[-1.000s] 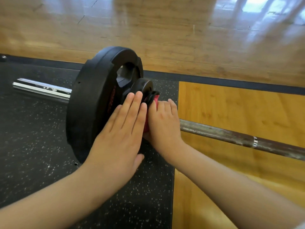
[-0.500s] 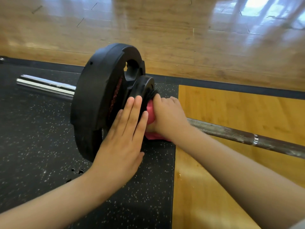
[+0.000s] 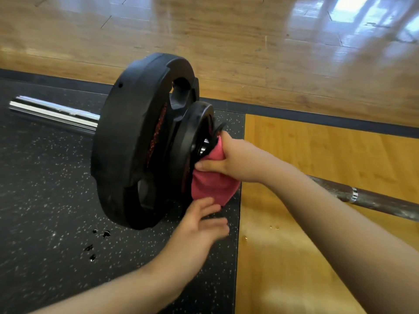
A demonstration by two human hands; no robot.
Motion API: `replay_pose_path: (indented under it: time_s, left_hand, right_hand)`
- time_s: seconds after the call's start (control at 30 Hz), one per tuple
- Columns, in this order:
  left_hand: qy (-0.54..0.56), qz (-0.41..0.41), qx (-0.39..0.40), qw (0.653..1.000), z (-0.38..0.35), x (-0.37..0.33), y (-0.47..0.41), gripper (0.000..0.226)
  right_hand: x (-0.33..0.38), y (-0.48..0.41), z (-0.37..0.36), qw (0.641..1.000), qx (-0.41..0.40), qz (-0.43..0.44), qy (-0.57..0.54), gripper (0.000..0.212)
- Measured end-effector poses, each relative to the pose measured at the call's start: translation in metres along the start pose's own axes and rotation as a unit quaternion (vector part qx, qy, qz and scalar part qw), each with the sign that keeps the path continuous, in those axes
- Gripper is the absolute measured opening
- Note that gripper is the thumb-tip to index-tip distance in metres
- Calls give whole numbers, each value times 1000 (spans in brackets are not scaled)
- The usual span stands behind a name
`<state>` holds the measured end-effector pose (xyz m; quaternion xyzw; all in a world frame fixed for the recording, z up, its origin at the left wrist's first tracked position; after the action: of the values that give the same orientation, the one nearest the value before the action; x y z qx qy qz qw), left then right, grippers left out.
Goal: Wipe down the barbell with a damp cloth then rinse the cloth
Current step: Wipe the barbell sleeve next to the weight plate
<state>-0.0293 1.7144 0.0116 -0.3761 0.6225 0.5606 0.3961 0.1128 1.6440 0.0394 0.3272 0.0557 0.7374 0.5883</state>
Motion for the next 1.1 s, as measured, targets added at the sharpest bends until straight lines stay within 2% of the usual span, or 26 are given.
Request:
replay_pose_path:
  time_s: [0.07,0.13,0.27,0.37,0.5,0.6,0.7,0.83,0.9,1.0,1.1]
  left_hand:
    - [142,30,-64,987,-2,6,-14,53]
    - [240,12,-86,967,-5,0,-24,48]
    - [316,7,-90,944,-8,-12,-36,57]
    - [351,27,-79,933,-8,-16,-33,52]
    - [414,40,-69,907,-6,-23,-27,26]
    - [415,38,-54,908,-12,-29,-16,37]
    - [410,25,-11,912,-23,-44,-7,50]
    - [474,58,-39,878,-21,-46,-16,68]
    - [463,79,-45,882,-20,-40,-19,74]
    - [421,96,-17,902,-23,-34,-19,73]
    - [431,95,-10,897,-22,-30,-21,77]
  right_hand:
    - [0,0,1,1000,-25,-6,0,90]
    - [5,7,4,995,-98,-3,32,88]
    - [11,37,-4,977,-207,48,29,75]
    - [2,51,-14,982,-179,67,8,69]
    - [1,74,-21,974,-189,126,-1,36]
    - [4,78,-23,973,-181,142,-14,35]
    - [11,69,-9,984,-129,105,-61,18]
    - [14,48,8,998,5,37,-42,41]
    - [11,42,12,996,45,15,-70,51]
    - [5,34,9,990,70,-8,-123,68]
    - [-1,24,3,986,78,-31,-144,80]
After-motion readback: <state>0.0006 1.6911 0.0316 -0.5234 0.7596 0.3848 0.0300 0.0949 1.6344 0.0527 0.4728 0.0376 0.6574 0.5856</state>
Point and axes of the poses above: each hand's wrist, its own y-axis away from the middle knuckle, its own z-axis out of the back of the hand, x = y × z, the point moved 7 cm from there along -y, towards the middle knuckle, and after that the axes turned 8 degrees about -z, right-handed, at the moved point
